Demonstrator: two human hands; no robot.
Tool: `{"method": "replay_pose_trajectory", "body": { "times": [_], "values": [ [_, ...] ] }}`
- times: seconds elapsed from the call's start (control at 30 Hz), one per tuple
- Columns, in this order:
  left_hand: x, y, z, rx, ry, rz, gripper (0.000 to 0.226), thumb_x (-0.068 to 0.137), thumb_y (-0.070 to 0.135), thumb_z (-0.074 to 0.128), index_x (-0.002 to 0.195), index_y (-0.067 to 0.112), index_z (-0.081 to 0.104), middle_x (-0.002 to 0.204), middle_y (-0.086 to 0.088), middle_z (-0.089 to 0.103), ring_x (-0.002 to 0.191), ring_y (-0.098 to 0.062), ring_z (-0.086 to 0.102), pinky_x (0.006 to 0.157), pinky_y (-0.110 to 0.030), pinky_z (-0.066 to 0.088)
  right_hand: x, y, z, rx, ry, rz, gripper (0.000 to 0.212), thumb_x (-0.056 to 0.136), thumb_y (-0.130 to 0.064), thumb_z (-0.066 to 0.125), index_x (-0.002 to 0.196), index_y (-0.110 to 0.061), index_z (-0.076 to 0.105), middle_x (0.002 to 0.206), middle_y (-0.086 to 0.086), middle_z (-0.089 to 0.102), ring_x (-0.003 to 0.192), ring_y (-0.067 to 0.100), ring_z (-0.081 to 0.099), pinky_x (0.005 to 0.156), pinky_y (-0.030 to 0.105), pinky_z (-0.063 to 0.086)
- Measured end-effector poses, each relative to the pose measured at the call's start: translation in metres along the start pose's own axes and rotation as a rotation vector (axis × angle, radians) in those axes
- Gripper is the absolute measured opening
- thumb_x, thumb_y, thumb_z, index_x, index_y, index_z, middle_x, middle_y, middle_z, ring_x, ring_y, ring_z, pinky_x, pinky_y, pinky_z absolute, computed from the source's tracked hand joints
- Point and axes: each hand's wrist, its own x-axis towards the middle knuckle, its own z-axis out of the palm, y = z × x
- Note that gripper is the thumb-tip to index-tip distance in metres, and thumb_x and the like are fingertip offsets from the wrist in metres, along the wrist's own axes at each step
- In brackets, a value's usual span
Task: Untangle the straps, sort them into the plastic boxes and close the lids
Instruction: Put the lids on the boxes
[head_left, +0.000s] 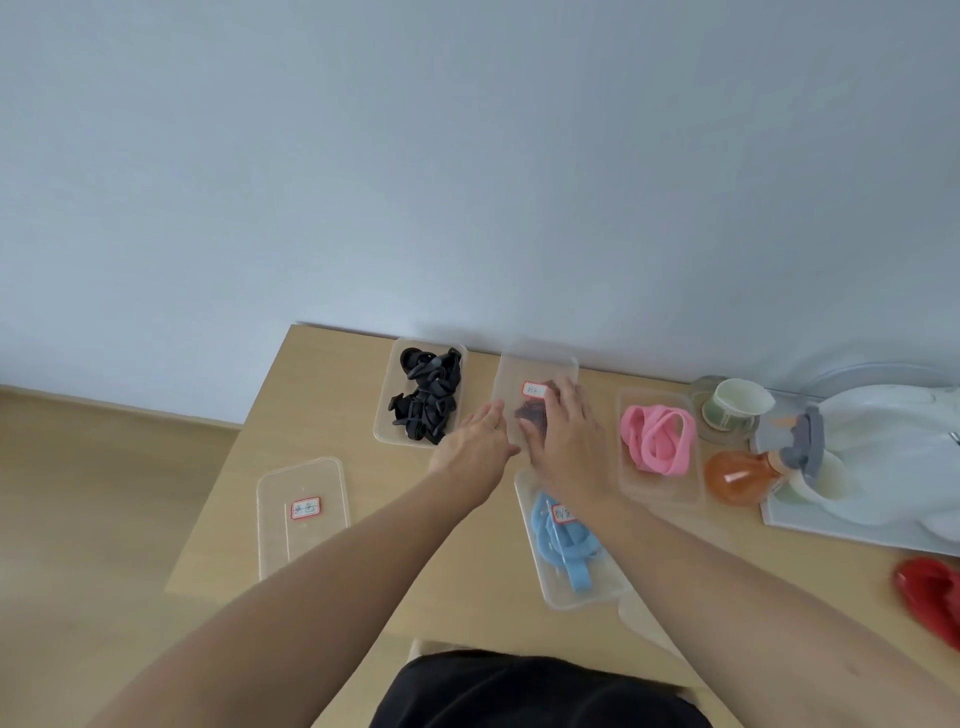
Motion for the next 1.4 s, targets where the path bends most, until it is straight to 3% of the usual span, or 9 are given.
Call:
{"method": "replay_pose_trajectory", "body": {
  "times": [0.3,0.47,0.6,0.73,0.87,1.0,1.07,1.13,1.4],
  "values": [
    [0.005,0.009,0.001,-0.005,0.028,-0.071,0.038,0.107,0.022,0.047,0.144,0.014,0.053,0.162,-0.006,0.03,0.139,-0.021,0.046,0.104,-0.039,0.05,-0.015,0.012,-0.012,-0.121,-0.276,0.098,0.065,0.106,-0.046,0.038,0.158,-0.011,0.023,0.168,0.009,0.015,0.153,0.041,0.011,0.122,0.047,0.014],
    [-0.047,0.015,-0.003,-0.425,0.387,-0.291,0.031,0.102,0.029,0.051,0.083,0.01,0.067,0.083,-0.004,0.064,0.078,-0.023,0.061,0.069,-0.044,0.052,-0.032,-0.011,-0.021,0.053,0.044,0.05,0.043,0.09,-0.026,0.062,0.13,-0.008,0.059,0.141,0.014,0.054,0.125,0.038,0.049,0.098,0.048,0.043],
    [-0.105,-0.015,0.001,-0.732,0.488,-0.702,0.031,0.099,0.026,0.049,0.073,0.01,0.058,0.068,0.0,0.059,0.06,-0.016,0.05,0.052,-0.033,0.041,-0.066,-0.057,-0.004,0.362,0.172,0.012,0.027,0.081,-0.008,0.067,0.107,-0.004,0.07,0.107,0.014,0.07,0.099,0.04,0.061,0.082,0.047,0.049],
    [-0.151,-0.07,0.012,-0.732,0.425,-1.052,0.035,0.098,0.037,0.044,0.115,0.016,0.066,0.109,-0.001,0.062,0.089,-0.019,0.062,0.079,-0.034,0.053,-0.092,-0.108,0.01,0.682,-0.299,0.137,0.036,0.095,-0.017,0.054,0.129,-0.009,0.064,0.125,0.007,0.067,0.116,0.025,0.06,0.096,0.037,0.049],
    [-0.173,-0.114,0.028,-0.826,0.302,-1.205,0.059,0.097,0.047,0.048,0.143,0.01,0.051,0.142,-0.014,0.046,0.129,-0.035,0.048,0.112,-0.047,0.039,-0.097,-0.148,0.022,0.849,-0.6,0.295,0.047,0.096,-0.029,0.055,0.137,-0.005,0.056,0.14,0.009,0.06,0.127,0.025,0.057,0.103,0.038,0.047],
    [-0.184,-0.14,0.03,-1.016,0.296,-1.209,0.055,0.093,0.044,0.049,0.131,0.005,0.059,0.131,-0.011,0.054,0.114,-0.034,0.057,0.095,-0.038,0.049,-0.09,-0.187,0.039,0.918,-0.701,0.367,0.053,0.095,-0.04,0.06,0.136,-0.006,0.057,0.138,0.005,0.06,0.128,0.024,0.056,0.101,0.037,0.044],
    [-0.182,-0.154,0.029,-1.089,0.306,-1.162,0.023,0.1,0.028,0.05,0.096,0.009,0.063,0.101,-0.011,0.061,0.091,-0.03,0.055,0.072,-0.031,0.045,-0.08,-0.205,0.046,0.958,-0.686,0.388,0.035,0.093,-0.042,0.062,0.115,-0.015,0.069,0.121,0.003,0.069,0.113,0.022,0.064,0.092,0.036,0.05],
    [-0.177,-0.171,0.026,-1.156,0.276,-1.118,0.031,0.099,0.016,0.049,0.068,0.015,0.047,0.071,-0.004,0.048,0.071,-0.025,0.042,0.056,-0.027,0.033,-0.068,-0.219,0.053,0.997,-0.622,0.457,0.028,0.092,-0.037,0.064,0.101,-0.012,0.072,0.101,0.002,0.073,0.093,0.023,0.068,0.081,0.036,0.052],
    [-0.15,-0.25,-0.006,-1.304,0.198,-0.865,0.008,0.09,0.01,0.07,0.097,0.007,0.068,0.092,-0.008,0.067,0.077,-0.021,0.064,0.063,-0.033,0.059,-0.035,-0.248,0.056,1.094,-0.362,0.654,0.007,0.09,-0.023,0.068,0.097,-0.021,0.067,0.087,-0.007,0.063,0.081,0.012,0.056,0.071,0.023,0.042]
  ]
}}
